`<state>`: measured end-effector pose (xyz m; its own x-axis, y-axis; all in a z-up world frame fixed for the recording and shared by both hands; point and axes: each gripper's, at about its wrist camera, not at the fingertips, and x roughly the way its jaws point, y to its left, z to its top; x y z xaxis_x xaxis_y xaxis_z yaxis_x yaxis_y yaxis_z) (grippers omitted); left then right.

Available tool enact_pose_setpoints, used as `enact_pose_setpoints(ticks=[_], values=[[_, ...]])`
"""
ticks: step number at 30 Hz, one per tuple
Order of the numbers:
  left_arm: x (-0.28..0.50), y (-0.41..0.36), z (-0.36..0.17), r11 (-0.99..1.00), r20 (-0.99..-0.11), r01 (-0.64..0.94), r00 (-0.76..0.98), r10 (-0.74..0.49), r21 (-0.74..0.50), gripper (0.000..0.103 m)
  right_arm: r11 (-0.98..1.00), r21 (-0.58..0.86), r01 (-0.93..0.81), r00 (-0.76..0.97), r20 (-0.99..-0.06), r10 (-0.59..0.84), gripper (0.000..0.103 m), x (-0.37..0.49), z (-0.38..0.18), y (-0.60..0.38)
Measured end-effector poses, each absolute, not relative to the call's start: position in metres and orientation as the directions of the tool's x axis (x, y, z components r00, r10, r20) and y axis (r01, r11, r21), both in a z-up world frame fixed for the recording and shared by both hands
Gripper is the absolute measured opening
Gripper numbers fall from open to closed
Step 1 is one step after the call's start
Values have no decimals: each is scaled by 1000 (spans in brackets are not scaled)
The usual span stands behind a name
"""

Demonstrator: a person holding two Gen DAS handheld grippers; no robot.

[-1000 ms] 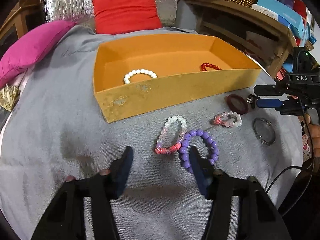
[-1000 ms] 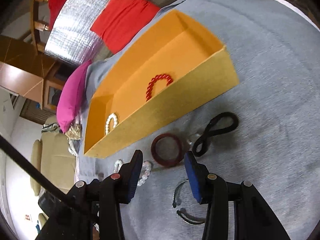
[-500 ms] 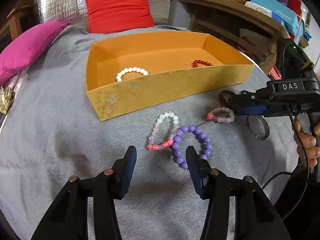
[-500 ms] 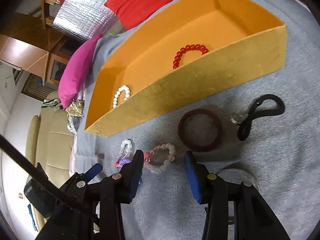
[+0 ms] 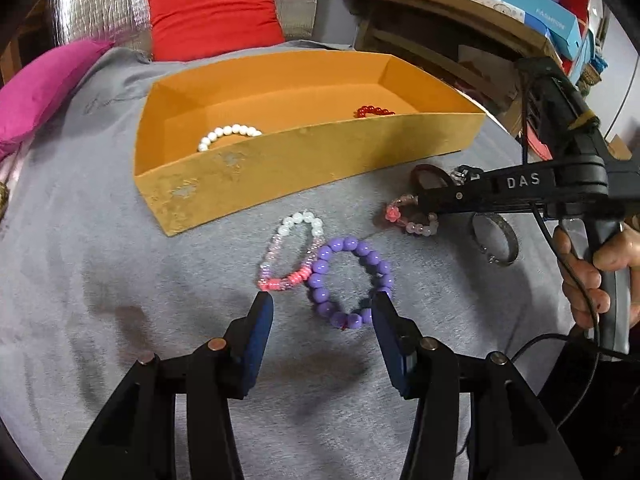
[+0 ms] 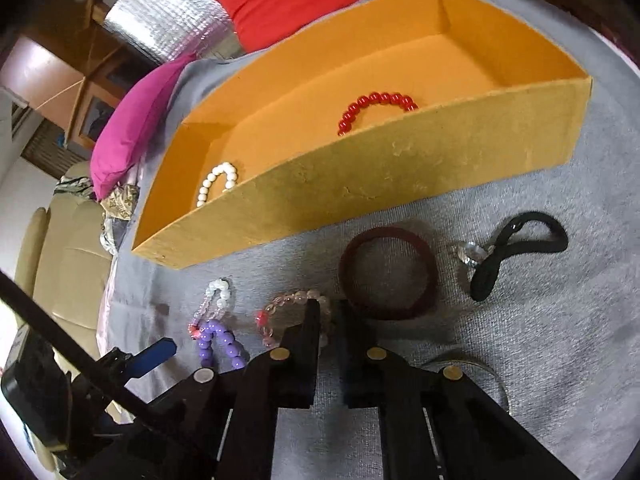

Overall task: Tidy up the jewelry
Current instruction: 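Grasp the purple bead bracelet with the left gripper while the right gripper grasps the small pink-and-white bracelet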

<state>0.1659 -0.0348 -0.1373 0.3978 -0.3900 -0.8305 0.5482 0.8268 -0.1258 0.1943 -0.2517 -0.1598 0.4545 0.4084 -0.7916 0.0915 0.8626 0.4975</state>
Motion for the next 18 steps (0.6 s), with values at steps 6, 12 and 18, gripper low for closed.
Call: enact_pose_setpoints(ticks=[6,12,18], values=[[169,-43,-141,810,-829,556,353,-433,-187,42,852,517,76,477,-770,425,9,188,-152,-260],[175,-47,-155,829,-856,530,332,-396,-177,39,846,529,73,485,-760,433,9,183,-148,-269],[178,-48,-159,821,-852,532,314,-419,-207,39,841,535,83,460,-769,444,9,184,-154,-269]])
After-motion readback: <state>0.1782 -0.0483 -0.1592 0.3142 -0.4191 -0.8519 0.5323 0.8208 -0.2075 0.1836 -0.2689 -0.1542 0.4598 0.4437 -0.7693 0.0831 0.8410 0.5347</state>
